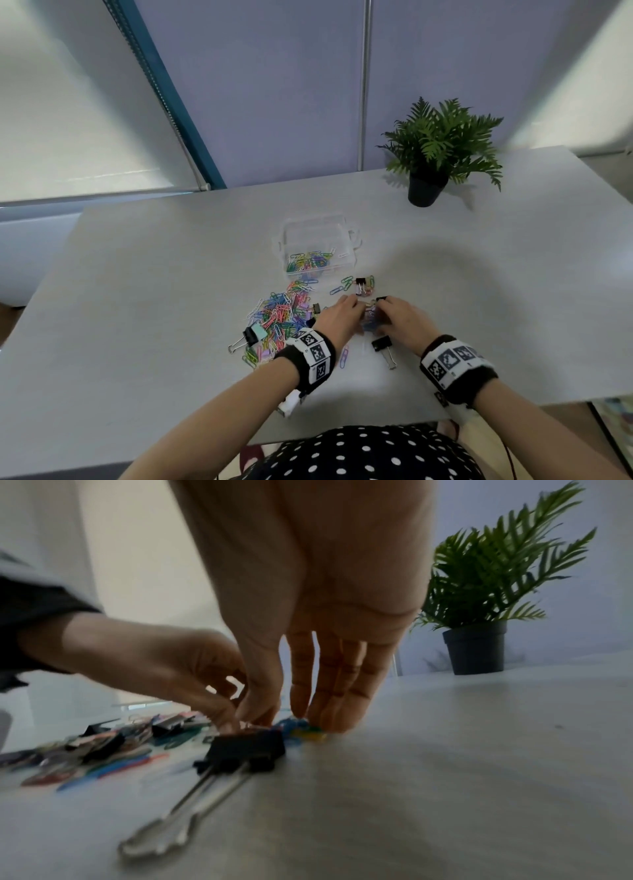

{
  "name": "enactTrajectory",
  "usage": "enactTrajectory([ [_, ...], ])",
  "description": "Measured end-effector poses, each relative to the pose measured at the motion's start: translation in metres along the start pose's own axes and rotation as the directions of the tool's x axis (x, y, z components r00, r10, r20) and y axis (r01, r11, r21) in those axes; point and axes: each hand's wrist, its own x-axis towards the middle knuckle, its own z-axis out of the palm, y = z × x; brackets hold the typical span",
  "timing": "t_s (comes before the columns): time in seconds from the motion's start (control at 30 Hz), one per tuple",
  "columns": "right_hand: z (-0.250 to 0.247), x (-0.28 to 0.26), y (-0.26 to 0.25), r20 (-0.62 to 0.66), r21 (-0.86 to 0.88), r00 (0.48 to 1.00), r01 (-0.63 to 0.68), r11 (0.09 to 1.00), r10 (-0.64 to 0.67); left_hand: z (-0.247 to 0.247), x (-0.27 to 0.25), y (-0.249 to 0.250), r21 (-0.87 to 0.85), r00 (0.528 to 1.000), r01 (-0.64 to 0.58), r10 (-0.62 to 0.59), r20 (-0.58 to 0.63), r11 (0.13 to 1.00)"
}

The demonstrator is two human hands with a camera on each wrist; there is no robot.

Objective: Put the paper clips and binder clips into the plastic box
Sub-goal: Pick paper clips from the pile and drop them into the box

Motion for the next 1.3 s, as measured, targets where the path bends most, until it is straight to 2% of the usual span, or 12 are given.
enactTrajectory([
  [0.33,-0.002,0.004,-0.012,-0.003,-0.032,1.000,0.010,0.999,-0.010,-0.003,0.002,-0.013,0.134,0.994,-0.101,0.095,0.045,0.986],
  [0.4,-0.002,0.009,-0.007,-0.017,0.037,1.000,-0.003,0.999,0.003,-0.008,0.003,-0.019,0.030,0.998,-0.064,0.064,0.016,0.997],
  [0.47,-0.004,0.014,-0.001,-0.042,0.202,0.998,-0.031,0.979,0.040,-0.015,0.002,-0.027,-0.154,0.999,-0.023,0.015,-0.049,0.988],
  [0.57,-0.015,0.015,-0.003,-0.016,0.516,0.995,-0.074,0.853,0.095,-0.030,-0.002,-0.041,-0.375,0.996,0.020,-0.051,-0.075,0.927],
  [0.63,-0.022,0.017,-0.008,-0.005,0.651,0.995,-0.076,0.756,0.104,-0.042,-0.005,-0.051,-0.531,0.992,0.064,-0.114,-0.062,0.845],
  [0.73,-0.031,0.035,-0.018,-0.012,0.739,0.993,-0.072,0.670,0.120,-0.059,-0.006,-0.067,-0.687,0.976,0.129,-0.214,-0.039,0.716],
  [0.83,-0.041,0.067,-0.034,-0.061,0.767,0.990,-0.037,0.640,0.130,-0.076,0.004,-0.083,-0.691,0.944,0.148,-0.310,-0.116,0.708],
  [1.0,-0.053,0.114,-0.062,-0.088,0.725,0.988,-0.023,0.689,0.125,-0.090,0.030,-0.105,-0.524,0.913,0.215,-0.359,-0.191,0.824],
  [1.1,-0.058,0.121,-0.069,-0.069,0.556,0.997,0.004,0.831,0.042,-0.088,0.034,-0.108,-0.307,0.938,0.258,-0.314,-0.147,0.916],
  [1.17,-0.066,0.111,-0.066,-0.092,0.420,0.995,0.071,0.905,-0.036,-0.084,0.028,-0.102,-0.257,0.945,0.224,-0.274,-0.178,0.940],
  [1.23,-0.071,0.092,-0.056,-0.105,0.368,0.988,0.146,0.918,-0.116,-0.077,0.018,-0.088,-0.263,0.959,0.143,-0.199,-0.203,0.954],
  [1.3,-0.071,0.071,-0.041,-0.012,0.271,0.983,0.182,0.945,-0.186,-0.065,0.008,-0.067,-0.247,0.987,0.071,-0.103,-0.121,0.967],
])
